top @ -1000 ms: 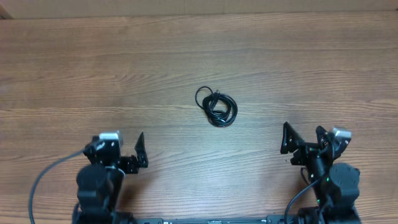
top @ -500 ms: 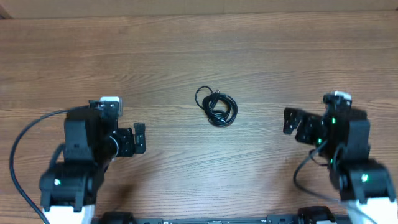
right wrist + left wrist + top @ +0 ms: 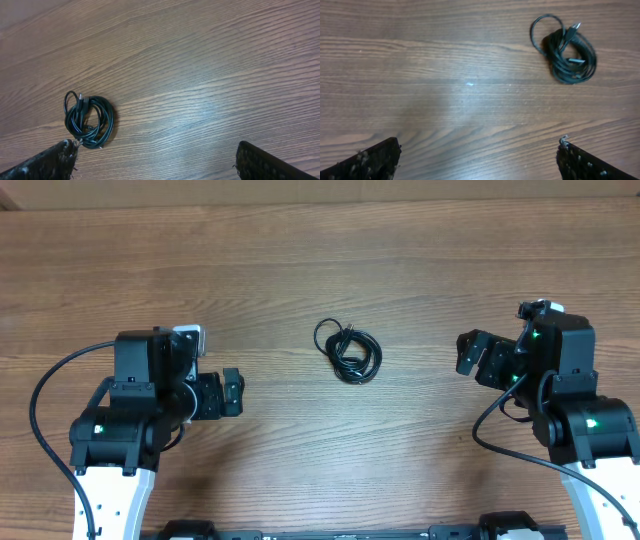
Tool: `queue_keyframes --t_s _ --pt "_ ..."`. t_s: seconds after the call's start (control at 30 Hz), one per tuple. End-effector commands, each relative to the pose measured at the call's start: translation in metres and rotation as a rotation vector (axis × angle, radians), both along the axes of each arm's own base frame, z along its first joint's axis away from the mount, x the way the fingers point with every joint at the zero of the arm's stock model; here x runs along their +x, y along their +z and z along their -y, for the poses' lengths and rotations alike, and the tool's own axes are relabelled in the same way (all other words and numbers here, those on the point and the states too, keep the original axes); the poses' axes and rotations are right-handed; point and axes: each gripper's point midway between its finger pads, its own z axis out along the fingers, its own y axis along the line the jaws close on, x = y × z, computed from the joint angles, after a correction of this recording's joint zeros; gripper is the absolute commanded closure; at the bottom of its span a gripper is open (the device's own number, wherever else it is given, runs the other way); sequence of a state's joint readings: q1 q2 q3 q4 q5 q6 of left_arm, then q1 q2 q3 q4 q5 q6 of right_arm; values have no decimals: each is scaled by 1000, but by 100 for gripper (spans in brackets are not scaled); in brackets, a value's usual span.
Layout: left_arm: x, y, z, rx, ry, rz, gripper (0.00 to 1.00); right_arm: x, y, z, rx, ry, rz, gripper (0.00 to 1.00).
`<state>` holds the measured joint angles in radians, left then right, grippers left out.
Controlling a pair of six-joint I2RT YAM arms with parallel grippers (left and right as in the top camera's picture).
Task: Untangle cables
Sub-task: 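Reach the left gripper forward and grasp the black cable bundle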
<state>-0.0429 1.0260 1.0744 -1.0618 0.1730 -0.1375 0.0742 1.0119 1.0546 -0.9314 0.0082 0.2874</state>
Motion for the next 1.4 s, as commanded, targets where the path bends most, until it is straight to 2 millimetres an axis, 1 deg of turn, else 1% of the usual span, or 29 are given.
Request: queue_keyframes --t_s 0.0,0.1,0.23,0.3,0.33,0.37,0.47,0.53,0.6,0.67,0.87,1.03,1.07,1.1,1.2,1.37 --pt "7 12 2 -36 18 38 0 4 14 2 -10 -6 40 0" --pt "10 18 -1 -21 21 57 0 4 14 1 -8 -4 40 0" --pt "20 35 -1 -21 23 90 0 5 15 1 -8 -4 46 0" --pt "29 45 -1 -22 30 100 0 5 15 0 -4 0 45 0" --pt "40 54 0 -20 28 104 0 4 15 -3 11 14 42 0" --pt "45 57 1 -16 32 103 0 4 14 -4 14 19 41 0" --pt "63 59 2 25 47 93 0 4 14 -4 11 21 39 0" --pt "76 55 5 59 63 73 0 4 14 -4 11 21 38 0" --pt "87 47 16 67 54 50 0 4 13 -4 11 21 37 0" --pt "98 35 31 51 41 22 0 4 14 -4 11 21 38 0" --pt "125 -3 86 45 -64 -11 0 4 14 -4 11 20 38 0" --pt "137 -28 139 -56 -165 -36 0 4 13 -4 11 21 37 0" --pt "139 -33 145 -71 -155 -46 0 4 13 -4 11 21 37 0" --pt "142 -46 152 -78 -117 -71 0 4 14 -4 11 20 38 0" --pt "143 -71 156 -65 -32 -133 1 4 14 -4 11 20 38 0" --pt "137 -117 169 -50 3 -246 7 4 14 -4 11 21 38 0"
